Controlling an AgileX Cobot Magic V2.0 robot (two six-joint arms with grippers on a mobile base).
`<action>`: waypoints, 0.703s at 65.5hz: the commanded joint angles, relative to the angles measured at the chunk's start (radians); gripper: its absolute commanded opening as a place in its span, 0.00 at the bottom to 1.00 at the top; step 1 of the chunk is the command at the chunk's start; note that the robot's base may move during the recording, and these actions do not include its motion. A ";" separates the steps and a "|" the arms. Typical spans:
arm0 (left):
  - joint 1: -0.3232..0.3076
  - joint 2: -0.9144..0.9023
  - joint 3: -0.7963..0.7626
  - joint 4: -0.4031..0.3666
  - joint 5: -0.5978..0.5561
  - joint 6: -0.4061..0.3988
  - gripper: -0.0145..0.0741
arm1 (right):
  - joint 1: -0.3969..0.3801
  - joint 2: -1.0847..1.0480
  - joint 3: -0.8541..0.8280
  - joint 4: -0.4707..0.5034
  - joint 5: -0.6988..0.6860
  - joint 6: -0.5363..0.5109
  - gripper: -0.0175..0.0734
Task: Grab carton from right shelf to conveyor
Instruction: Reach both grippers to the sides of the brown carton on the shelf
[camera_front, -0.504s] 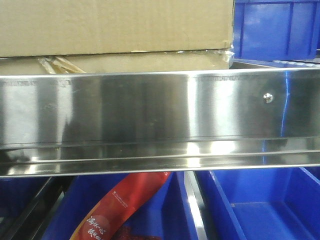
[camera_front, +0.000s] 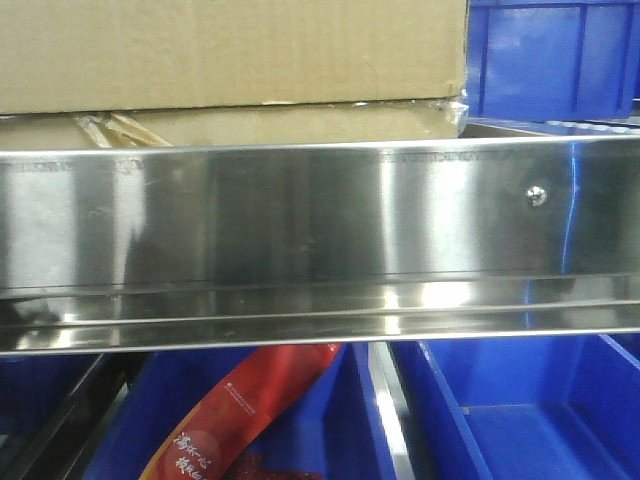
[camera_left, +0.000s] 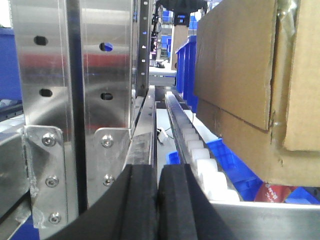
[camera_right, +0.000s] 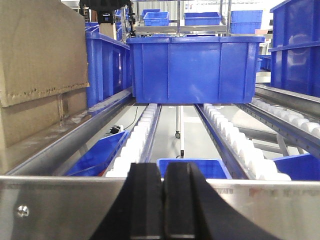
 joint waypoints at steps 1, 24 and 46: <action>0.001 -0.004 -0.003 -0.006 -0.043 -0.001 0.18 | 0.004 -0.004 0.000 0.002 -0.028 -0.009 0.11; 0.001 -0.004 -0.003 -0.006 -0.080 -0.001 0.18 | 0.004 -0.004 0.000 0.002 -0.080 -0.009 0.11; 0.001 0.000 -0.266 0.023 0.111 -0.001 0.18 | 0.004 -0.004 -0.229 0.018 0.085 -0.009 0.12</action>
